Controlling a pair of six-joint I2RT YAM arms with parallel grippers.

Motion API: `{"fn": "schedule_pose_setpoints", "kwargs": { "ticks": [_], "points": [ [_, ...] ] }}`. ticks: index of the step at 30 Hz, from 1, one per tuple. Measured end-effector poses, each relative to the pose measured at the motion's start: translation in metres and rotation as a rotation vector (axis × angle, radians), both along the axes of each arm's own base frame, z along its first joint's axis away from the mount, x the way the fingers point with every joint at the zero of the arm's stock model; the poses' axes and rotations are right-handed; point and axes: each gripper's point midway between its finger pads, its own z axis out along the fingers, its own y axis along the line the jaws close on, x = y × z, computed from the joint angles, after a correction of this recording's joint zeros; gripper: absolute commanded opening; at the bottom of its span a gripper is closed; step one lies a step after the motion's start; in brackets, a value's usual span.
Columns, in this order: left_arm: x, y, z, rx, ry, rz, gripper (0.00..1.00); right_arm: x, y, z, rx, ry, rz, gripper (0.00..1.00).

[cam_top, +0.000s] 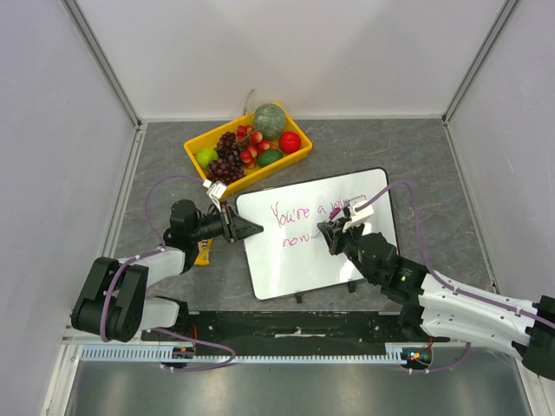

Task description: Write a sentence on the whiteboard

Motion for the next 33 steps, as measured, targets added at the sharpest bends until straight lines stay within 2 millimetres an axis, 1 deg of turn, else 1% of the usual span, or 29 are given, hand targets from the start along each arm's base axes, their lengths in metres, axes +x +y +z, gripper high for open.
{"fn": "schedule_pose_setpoints", "kwargs": {
  "ticks": [8,33],
  "points": [
    [0.0000,0.0000,-0.0001,0.000,0.001,0.000,0.02,0.0021,0.0035,-0.0016,0.007,-0.001,-0.001,0.00],
    [0.0001,0.0000,-0.0001,0.000,0.001,0.001,0.02,0.0022,-0.0035,-0.0028,0.016,0.002,-0.030,0.00]
  ]
}}
